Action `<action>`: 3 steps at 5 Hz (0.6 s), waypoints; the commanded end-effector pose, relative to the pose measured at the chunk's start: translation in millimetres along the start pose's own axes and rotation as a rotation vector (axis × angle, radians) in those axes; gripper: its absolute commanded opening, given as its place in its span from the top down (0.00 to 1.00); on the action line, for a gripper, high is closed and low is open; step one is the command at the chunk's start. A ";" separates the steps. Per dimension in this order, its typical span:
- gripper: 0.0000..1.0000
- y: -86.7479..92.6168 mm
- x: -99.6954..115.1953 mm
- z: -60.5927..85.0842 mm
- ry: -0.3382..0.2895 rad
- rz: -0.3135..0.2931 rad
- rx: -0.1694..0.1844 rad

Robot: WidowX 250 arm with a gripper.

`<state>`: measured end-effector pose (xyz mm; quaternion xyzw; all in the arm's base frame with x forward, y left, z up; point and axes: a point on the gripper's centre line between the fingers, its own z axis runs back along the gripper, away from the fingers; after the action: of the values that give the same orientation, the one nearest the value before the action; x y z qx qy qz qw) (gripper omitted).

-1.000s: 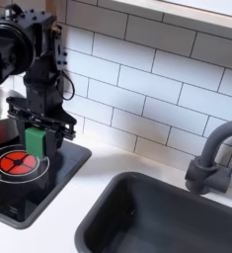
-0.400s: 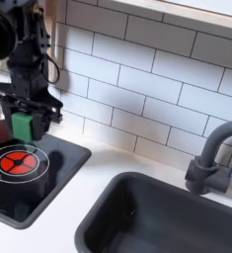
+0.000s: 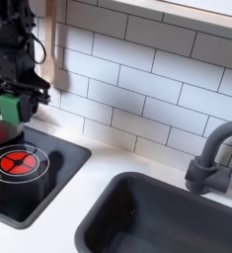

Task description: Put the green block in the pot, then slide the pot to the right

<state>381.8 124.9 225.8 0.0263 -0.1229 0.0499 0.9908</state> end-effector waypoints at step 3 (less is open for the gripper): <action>1.00 47.5 26.0 -4.9 -0.045 0.077 0.056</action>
<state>402.7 174.4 229.2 0.0505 -0.1450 0.0904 0.9840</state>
